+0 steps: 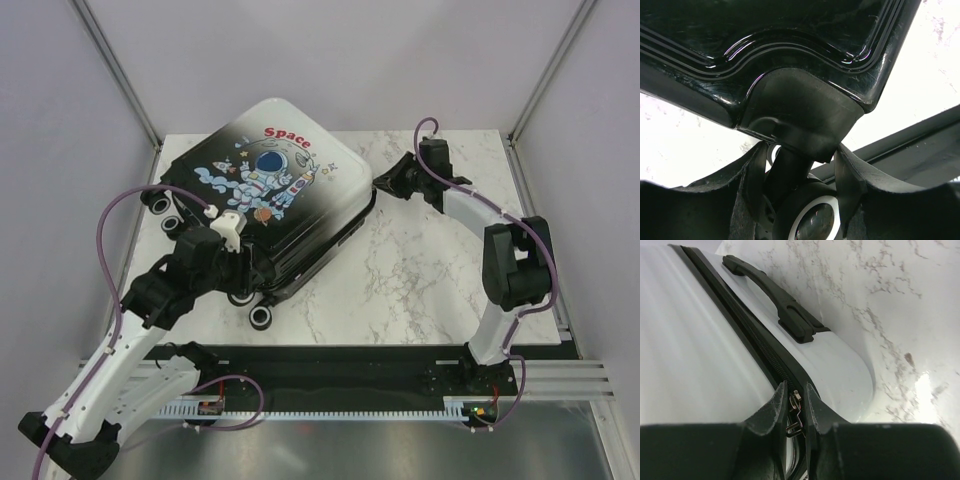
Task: Pack the luggage
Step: Zip the luggage at the center of the board.
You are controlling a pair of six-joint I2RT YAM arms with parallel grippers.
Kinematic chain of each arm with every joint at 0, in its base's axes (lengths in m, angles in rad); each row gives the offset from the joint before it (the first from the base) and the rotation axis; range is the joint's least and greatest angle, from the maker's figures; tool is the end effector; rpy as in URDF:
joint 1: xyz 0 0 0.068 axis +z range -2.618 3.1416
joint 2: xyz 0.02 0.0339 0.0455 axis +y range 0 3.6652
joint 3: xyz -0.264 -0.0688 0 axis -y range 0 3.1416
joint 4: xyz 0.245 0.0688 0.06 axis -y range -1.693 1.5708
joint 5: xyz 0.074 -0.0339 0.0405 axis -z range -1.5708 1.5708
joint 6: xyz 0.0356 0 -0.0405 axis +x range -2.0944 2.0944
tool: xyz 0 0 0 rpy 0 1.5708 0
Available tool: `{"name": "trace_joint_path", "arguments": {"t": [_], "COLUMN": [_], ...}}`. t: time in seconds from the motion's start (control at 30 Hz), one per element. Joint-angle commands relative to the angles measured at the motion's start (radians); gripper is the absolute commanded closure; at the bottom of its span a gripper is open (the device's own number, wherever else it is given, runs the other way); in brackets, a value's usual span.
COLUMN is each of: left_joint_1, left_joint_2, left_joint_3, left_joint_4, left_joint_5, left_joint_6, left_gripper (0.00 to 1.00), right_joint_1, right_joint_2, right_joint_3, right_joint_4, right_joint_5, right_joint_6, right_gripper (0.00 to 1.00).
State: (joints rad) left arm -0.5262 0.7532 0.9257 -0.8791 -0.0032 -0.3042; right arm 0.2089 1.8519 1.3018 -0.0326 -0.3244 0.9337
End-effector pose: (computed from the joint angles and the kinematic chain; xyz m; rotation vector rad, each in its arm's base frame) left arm 0.1227 -0.0711 0.3241 0.2547 2.3007 -0.4272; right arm 0.4119 0.0989 0.2309 0.6224 2.2102 0.9810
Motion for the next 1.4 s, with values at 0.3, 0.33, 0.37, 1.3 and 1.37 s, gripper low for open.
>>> {"name": "trace_joint_path", "arguments": {"t": [0.3,0.33,0.37,1.3,1.37], "left_joint_1": [0.008,0.009,0.009,0.008,0.009], "left_joint_2": [-0.06,-0.061,-0.061,-0.12,-0.123], "left_joint_3": [-0.018,-0.018,-0.018,-0.07,-0.07], "left_joint_4": [0.103,0.103,0.103,0.1,0.101], "left_joint_5": [-0.014,-0.015,-0.015,-0.009,-0.011], "left_joint_6": [-0.171,-0.168,-0.17,-0.185,-0.187], "left_gripper": [0.98,0.98,0.98,0.98,0.98], "right_joint_1": [-0.017,-0.019,-0.019,-0.101,-0.103], "right_joint_2": [-0.282,-0.311,-0.324,-0.25,-0.247], "right_joint_3": [-0.122,-0.134,-0.145,-0.443,-0.449], "right_joint_4": [-0.205,-0.217,-0.223,0.234,0.247], "right_joint_5": [0.088,0.087,0.087,-0.088,-0.096], "right_joint_6": [-0.197,-0.197,-0.205,0.071,0.086], "right_gripper": [1.0,1.0,1.0,0.53,0.53]}}
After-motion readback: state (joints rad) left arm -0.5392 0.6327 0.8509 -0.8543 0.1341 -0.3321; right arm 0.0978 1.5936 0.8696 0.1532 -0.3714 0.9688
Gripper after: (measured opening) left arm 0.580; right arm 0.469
